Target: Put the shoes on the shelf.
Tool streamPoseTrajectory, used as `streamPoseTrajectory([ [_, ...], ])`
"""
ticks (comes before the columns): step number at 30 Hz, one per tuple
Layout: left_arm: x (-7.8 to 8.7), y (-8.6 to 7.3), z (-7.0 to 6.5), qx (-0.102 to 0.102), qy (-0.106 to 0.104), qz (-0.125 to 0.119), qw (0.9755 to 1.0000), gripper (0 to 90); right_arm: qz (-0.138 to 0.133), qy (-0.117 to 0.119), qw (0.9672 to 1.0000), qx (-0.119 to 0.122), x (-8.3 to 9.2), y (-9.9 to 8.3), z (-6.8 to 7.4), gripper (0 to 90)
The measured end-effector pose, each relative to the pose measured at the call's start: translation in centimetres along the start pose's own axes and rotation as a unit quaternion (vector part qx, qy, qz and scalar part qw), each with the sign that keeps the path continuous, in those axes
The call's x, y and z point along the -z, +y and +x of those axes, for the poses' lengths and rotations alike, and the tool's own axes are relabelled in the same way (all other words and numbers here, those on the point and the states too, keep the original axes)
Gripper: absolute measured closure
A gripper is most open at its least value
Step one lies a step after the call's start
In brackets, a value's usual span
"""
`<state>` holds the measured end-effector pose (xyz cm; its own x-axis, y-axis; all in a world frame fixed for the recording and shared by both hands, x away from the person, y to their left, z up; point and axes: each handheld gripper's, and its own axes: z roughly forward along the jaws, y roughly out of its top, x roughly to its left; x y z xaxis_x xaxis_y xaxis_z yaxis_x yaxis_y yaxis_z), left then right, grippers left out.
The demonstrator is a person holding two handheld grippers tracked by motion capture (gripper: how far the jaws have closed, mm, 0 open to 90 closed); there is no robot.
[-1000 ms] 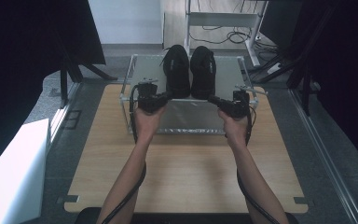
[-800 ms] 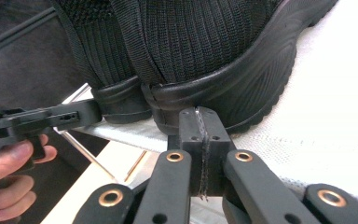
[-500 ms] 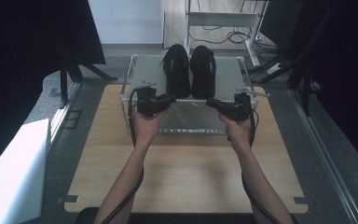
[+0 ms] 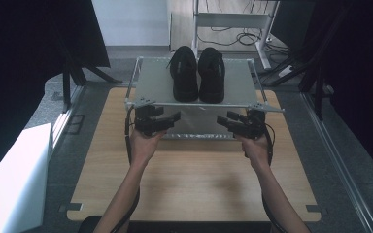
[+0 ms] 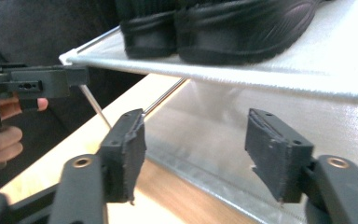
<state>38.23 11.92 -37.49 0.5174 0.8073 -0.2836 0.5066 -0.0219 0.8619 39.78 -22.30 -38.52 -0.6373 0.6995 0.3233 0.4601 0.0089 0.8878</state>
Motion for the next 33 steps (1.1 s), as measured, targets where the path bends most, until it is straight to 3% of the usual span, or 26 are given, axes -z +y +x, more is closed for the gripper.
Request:
streamPoseTrajectory([
  [10, 2.5, -1.8, -0.3, -0.031, 0.032, 0.008, 0.999, 13.1, 0.024, -0.006, 0.9988, 0.043, 2.3, -1.0, 0.3, 17.9],
  [14, 3.0, -2.8, -0.6, -0.06, 0.05, 0.021, 0.9967, 5.7, 0.032, -0.01, 0.9983, 0.048, 3.3, -1.6, 0.1, 15.2],
  [16, 3.1, -3.0, -0.6, -0.064, 0.052, 0.024, 0.9963, 2.8, 0.036, -0.012, 0.9981, 0.049, 3.7, -1.9, 0.1, 15.0],
  [17, 3.3, -3.5, -0.7, -0.077, 0.056, 0.033, 0.9949, 1.8, 0.04, -0.015, 0.9977, 0.053, 4.3, -2.3, 0.0, 14.5],
  [21, 4.0, -4.5, -0.8, -0.097, 0.066, 0.044, 0.9921, 0.0, 0.047, -0.022, 0.9969, 0.059, 5.4, -3.0, -0.4, 13.9],
  [30, 6.1, -6.2, -0.7, -0.104, 0.07, 0.044, 0.9912, 0.0, 0.066, -0.034, 0.9946, 0.073, 8.3, -4.2, -1.0, 10.8],
  [33, 6.7, -7.1, -0.5, -0.101, 0.062, 0.041, 0.992, 0.0, 0.071, -0.038, 0.9939, 0.075, 9.1, -4.9, -1.0, 7.7],
])
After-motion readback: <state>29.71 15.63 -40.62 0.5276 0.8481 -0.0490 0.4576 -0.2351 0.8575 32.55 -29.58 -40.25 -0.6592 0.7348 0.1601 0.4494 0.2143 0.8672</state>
